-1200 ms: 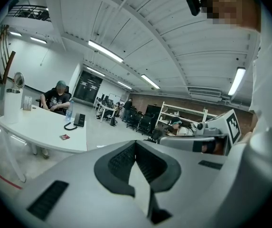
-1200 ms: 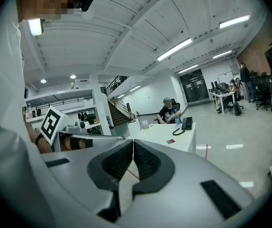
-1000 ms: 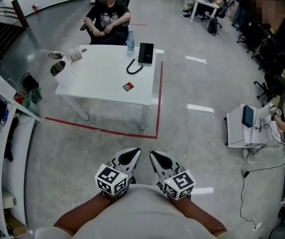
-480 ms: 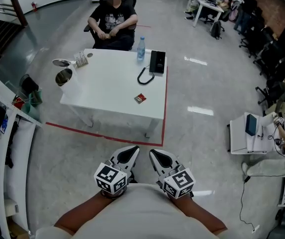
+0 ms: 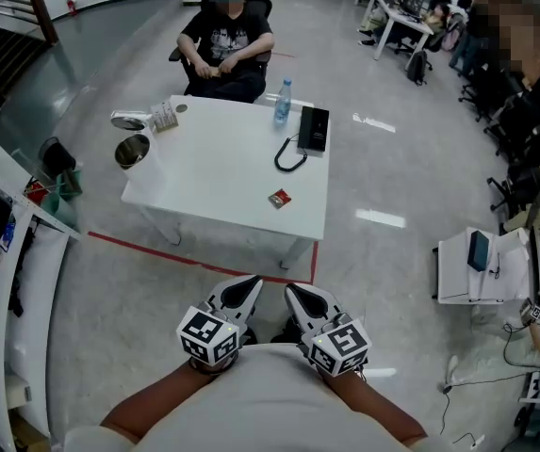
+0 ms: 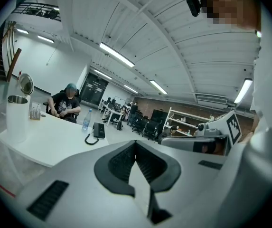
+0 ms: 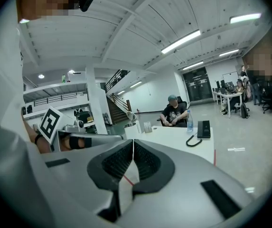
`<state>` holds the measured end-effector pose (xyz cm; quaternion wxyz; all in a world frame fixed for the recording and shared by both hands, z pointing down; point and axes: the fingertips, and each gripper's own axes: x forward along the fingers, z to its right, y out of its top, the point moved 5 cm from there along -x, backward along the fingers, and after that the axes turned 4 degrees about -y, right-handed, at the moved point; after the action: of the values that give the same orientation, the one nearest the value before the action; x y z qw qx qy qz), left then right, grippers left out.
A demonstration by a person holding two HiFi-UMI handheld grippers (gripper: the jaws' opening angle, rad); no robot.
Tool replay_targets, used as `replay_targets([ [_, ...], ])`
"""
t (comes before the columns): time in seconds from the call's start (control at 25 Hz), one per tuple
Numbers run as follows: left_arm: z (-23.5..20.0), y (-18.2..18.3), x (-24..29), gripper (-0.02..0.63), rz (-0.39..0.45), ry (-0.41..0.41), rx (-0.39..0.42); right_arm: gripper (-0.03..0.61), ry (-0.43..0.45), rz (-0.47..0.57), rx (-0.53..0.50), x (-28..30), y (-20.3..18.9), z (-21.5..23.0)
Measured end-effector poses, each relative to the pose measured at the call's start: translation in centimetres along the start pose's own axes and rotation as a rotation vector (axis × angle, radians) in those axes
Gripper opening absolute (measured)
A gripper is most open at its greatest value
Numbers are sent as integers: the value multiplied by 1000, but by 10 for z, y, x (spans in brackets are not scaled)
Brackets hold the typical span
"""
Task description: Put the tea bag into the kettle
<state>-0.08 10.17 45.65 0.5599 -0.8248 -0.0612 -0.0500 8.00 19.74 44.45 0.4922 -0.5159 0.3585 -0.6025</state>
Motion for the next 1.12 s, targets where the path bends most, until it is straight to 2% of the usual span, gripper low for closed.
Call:
replay_targets([
  [0.36,-36,10,11,9,-1,67,4,14,67,-6,24,44,2,22],
  [0.56,-61,23,26,9,1,130,11,14,114,-5,21,76,16,45],
  [1.12,-123,35,142,9,-55,196,-17,14,182,-74,38,155,43,163],
])
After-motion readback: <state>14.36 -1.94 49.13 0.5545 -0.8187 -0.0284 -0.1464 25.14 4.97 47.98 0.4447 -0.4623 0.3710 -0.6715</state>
